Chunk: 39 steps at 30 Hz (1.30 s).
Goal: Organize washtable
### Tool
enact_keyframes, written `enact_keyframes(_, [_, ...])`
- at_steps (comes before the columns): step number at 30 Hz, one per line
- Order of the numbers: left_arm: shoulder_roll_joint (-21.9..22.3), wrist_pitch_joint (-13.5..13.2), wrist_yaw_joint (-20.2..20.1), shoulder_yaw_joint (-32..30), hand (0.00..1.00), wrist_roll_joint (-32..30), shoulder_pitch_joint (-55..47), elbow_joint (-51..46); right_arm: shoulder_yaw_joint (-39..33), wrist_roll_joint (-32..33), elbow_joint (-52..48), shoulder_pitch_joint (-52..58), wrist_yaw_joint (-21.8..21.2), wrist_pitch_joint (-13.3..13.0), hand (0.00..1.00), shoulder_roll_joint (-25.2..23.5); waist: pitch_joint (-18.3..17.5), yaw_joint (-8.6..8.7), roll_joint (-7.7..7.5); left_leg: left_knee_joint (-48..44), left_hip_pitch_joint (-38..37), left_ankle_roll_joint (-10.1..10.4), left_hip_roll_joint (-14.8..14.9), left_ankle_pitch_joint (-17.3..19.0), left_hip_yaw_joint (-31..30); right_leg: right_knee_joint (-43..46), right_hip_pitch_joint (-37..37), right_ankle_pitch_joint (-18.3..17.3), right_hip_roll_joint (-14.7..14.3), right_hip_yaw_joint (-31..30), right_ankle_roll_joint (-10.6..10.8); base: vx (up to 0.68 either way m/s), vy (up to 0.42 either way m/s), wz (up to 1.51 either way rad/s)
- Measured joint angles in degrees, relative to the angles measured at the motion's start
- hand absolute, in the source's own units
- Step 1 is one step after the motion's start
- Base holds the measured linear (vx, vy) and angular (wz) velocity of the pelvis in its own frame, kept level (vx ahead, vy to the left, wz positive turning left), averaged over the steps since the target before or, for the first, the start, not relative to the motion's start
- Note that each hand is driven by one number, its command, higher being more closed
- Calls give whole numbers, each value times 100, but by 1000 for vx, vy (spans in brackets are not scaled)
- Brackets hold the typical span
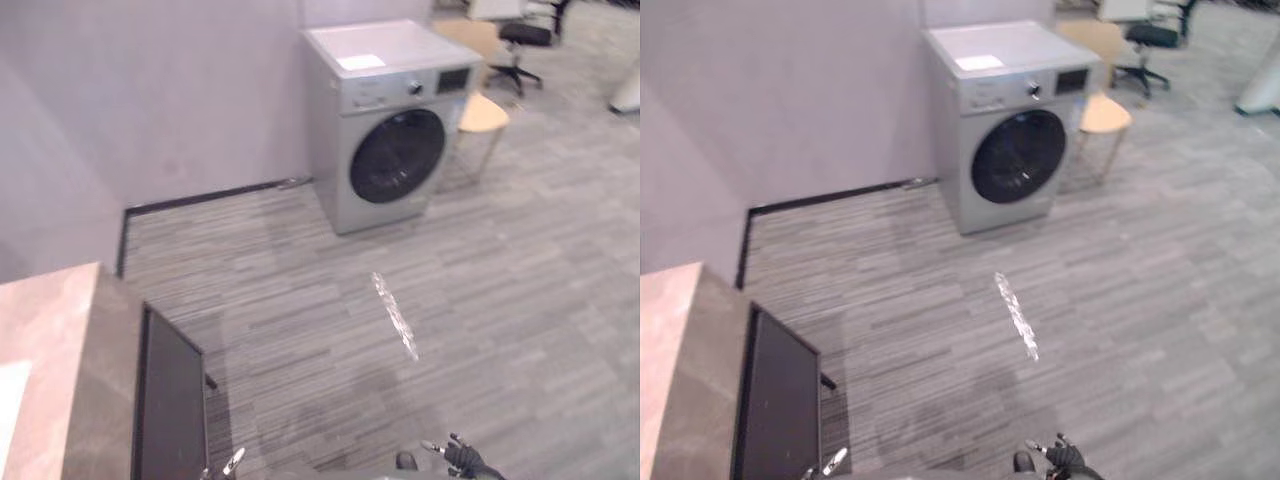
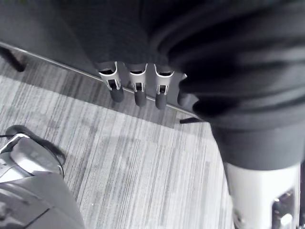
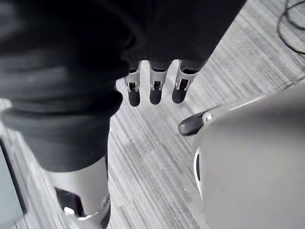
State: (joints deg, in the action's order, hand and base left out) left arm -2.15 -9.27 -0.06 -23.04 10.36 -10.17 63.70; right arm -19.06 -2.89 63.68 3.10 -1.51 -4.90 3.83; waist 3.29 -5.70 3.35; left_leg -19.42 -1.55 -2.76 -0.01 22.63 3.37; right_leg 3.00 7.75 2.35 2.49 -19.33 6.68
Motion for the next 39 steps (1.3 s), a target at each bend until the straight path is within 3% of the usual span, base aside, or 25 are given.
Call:
enact_keyframes(3, [55, -1, 2, 14, 0, -46, 20, 10, 100, 6, -183, 83, 8, -24, 0, -10, 3, 121, 30, 150, -213, -20, 133, -21, 668, -66, 156, 414, -164, 488, -129, -12, 41, -147])
enact_keyframes(4, [120, -8, 3, 65, 0, -104, 20, -19, 197, 6, -276, 69, 5, -44, 0, -5, 22, 203, 111, 233, -254, -41, 237, -63, 972, 77, 255, 343, -141, 1586, -534, 21, 11, -122])
enact_keyframes(5, [136, -13, 1, 154, 0, -122, 61, -30, 198, 5, -377, 98, 0, -59, 0, 12, 15, 224, 96, 346, -367, -36, 271, -70, 1205, 658, 468, -16, 75, 2888, -1032, 37, 34, -105])
enact_keyframes(6, [134, -9, 2, 180, 0, -145, 82, -32, 185, 10, -391, 114, 4, -88, 0, 8, 10, 256, 79, 348, -406, -33, 279, -71, 1270, 891, 489, -23, 217, 3362, -1129, 81, 68, -93])
enact_keyframes(7, [132, 14, 7, 213, 0, -156, 69, -2, 201, 1, -356, 158, 7, -124, 0, -4, -10, 319, 56, 269, -474, -13, 228, -81, 1384, 1043, 468, 63, 311, 3955, -1099, 90, 76, -84])
enact_keyframes(9, [103, 5, -6, 164, 0, -152, 18, -10, 208, 0, -332, 236, 8, -136, 0, -33, -78, 299, -227, -350, -239, 421, 88, -368, 1375, 761, 374, 396, 474, 4100, -1039, 31, 62, -80])
enact_keyframes(10, [-9, -17, -2, 162, 0, -175, 29, -9, 188, 1, -260, 172, 13, -136, 0, -115, -37, 310, -435, -509, 22, 160, 84, -241, 1202, 314, 253, 670, 537, 3936, -903, -97, 8, -80])
enact_keyframes(11, [-64, -41, 8, 199, 0, -212, -5, -4, 28, 15, -187, 175, 28, -103, 0, -32, -16, 331, -279, 762, -245, -43, 216, -591, 1371, 278, 209, 391, 484, 4310, -971, -82, 2, -87])
enact_keyframes(12, [-68, 13, 40, 201, 0, -211, -5, 10, 31, 3, -174, 158, 25, -81, 0, -11, -28, 300, -343, 825, -288, -15, 217, -667, 1538, 411, 252, 181, 599, 4388, -956, 2, 8, -97])
enact_keyframes(13, [-10, 31, 30, 264, 0, -216, -114, 46, -94, 26, -219, 171, 13, -101, 0, 19, 11, 353, -108, 881, -374, -8, 323, -666, 1740, 802, 243, -173, 666, 4710, -872, 88, 46, -64])
enact_keyframes(14, [10, 31, 17, 273, 0, -221, -119, 46, -142, 25, -223, 175, 15, -110, 0, 27, 9, 384, -69, 914, -437, -7, 386, -666, 1808, 879, 189, -223, 661, 4758, -870, 174, 69, -68])
enact_keyframes(15, [-14, 32, 15, 277, 0, -222, -136, 46, -167, 17, -200, 202, 19, -103, 0, -2, 6, 396, -137, 986, -548, 62, 398, -698, 1943, 784, 27, -124, 611, 4704, -834, 167, 24, -60])
enact_keyframes(16, [-100, 35, 14, 280, 0, -222, -171, 44, -167, 9, -192, 293, 14, -101, 0, -84, -66, 400, -315, 983, -612, 153, 358, -650, 2056, 434, -125, 47, 547, 4509, -597, 186, -4, -66])
enact_keyframes(17, [-129, 41, 17, 268, 0, -224, -166, 48, -180, 16, -166, 302, 12, -96, 0, -103, -74, 382, -343, 967, -625, 193, 381, -625, 2127, 291, -188, 114, 503, 4430, -457, 138, -61, -68])
enact_keyframes(21, [-75, 34, 9, 216, 0, -228, -44, 34, -326, 18, -97, 377, 18, -86, 0, -75, -41, 506, -287, 476, -611, 398, 621, -579, 2368, -55, -371, 214, 237, 4171, -518, 80, -108, -47])
enact_keyframes(24, [28, 27, 15, -49, 0, -209, -45, -22, -302, 20, -74, 484, 13, -81, 0, -14, 12, 474, -243, -1474, -94, 509, 1231, -553, 2433, 50, -478, -28, 24, 3762, -665, 83, -99, -63])
enact_keyframes(25, [64, 27, 14, -114, 0, -209, -45, -23, -295, 20, -74, 481, 16, -80, 0, 19, 28, 459, -250, -2003, 97, 438, 1387, -625, 2325, 110, -506, -90, -49, 3640, -702, 98, 40, -89])
enact_keyframes(26, [138, 30, 11, -240, 0, -196, -74, -16, -297, 27, -72, 405, 31, -82, 0, 0, 121, 319, -264, -2764, 553, 277, 1253, -699, 1451, 191, -551, -196, -84, 3307, -705, 93, 61, -91])
enact_keyframes(28, [165, 28, 8, -236, 0, -195, -134, -22, -296, 53, 16, 351, 30, -84, 0, 28, 126, 285, -265, -2569, 728, 407, 963, -533, 819, 165, -572, -199, -56, 3106, -701, 78, 105, -78])
enact_keyframes(29, [173, 25, 10, -224, 0, -187, -238, -28, -297, 58, 58, 310, 25, -88, 0, 17, 134, 302, -270, -1898, 916, 559, 778, -438, 256, 96, -644, -193, 9, 2924, -651, 62, 133, -58])
enact_keyframes(32, [221, 17, 13, -230, 0, -80, -339, -41, -297, 56, 51, 324, 25, -97, 0, 38, 124, 310, -226, -678, 898, 690, 822, -573, -8, 87, -655, -243, 38, 2732, -422, 37, 176, -47])
enact_keyframes(33, [217, 13, 14, -238, 0, -74, -373, -48, -302, 54, 66, 352, 30, -96, 0, 53, 88, 264, -184, -542, 798, 636, 784, -746, 188, 5, -663, -204, 93, 2527, -304, 90, 215, -68])
enact_keyframes(34, [186, 3, 16, -240, 0, -80, -433, -61, -298, 54, 63, 374, 22, -100, 0, -23, -6, 221, -335, -334, 761, 638, 643, -730, 379, -191, -690, -87, 204, 2389, -234, 112, 217, -64])
enact_keyframes(36, [113, 0, 12, -239, 0, -92, -395, -87, -311, 54, 66, 429, 24, -97, 0, -103, -65, 203, -452, -259, 713, 473, 476, -729, 506, -320, -712, 16, 378, 2337, -164, 198, 243, -26])
enact_keyframes(39, [95, -1, 8, -225, 0, -133, -310, -87, -345, 56, 74, 582, 22, -96, 0, -120, -118, 232, -449, 120, 365, 342, 166, -784, 529, -444, -973, 48, 620, 2402, -117, 190, 226, 6])
